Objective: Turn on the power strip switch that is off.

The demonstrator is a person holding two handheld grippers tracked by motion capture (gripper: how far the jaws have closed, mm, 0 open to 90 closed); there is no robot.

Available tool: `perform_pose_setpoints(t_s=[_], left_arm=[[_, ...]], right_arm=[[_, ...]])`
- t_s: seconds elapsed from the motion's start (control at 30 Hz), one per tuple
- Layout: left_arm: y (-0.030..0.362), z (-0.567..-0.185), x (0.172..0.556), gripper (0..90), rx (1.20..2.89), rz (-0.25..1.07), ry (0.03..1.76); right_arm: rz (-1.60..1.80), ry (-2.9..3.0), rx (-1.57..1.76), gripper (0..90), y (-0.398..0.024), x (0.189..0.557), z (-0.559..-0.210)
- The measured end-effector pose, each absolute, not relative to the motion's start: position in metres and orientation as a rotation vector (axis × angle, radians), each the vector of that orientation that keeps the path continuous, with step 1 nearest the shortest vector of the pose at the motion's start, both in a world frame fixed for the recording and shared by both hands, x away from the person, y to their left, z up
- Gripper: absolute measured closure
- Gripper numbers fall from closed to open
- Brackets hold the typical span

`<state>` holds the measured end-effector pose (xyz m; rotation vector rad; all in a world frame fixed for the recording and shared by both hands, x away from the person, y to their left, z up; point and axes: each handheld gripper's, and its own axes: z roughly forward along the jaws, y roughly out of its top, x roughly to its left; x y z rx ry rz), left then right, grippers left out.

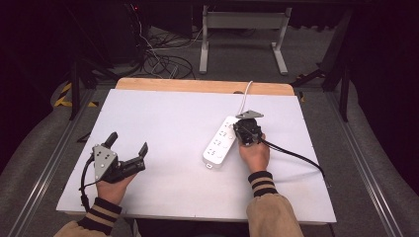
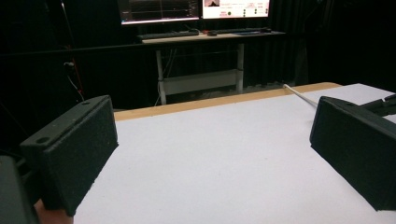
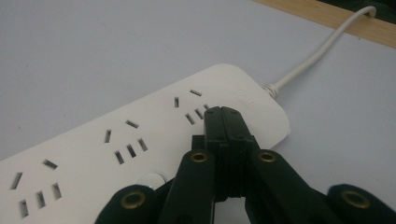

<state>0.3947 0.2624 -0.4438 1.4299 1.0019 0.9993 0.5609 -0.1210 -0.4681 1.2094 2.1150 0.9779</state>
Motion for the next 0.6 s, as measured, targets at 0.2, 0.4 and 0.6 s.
perform_pose_setpoints(t_s=[0.2, 0.4, 0.6], left_arm=[[0.2625, -0.4436, 0.3945, 1.4, 1.429, 1.001, 1.001], [0.2626, -0.4438, 0.3950, 1.4, 1.428, 0.999, 1.002], [0.2624, -0.4439, 0.3955, 1.4, 1.428, 0.999, 1.003]], right_arm=[[0.982, 2.117, 1.225, 90.0, -0.1214, 0.5613, -0.4675], [0.985, 2.118, 1.233, 90.0, -0.1217, 0.5618, -0.4671], [0.997, 2.130, 1.239, 90.0, -0.1219, 0.5617, -0.4653]])
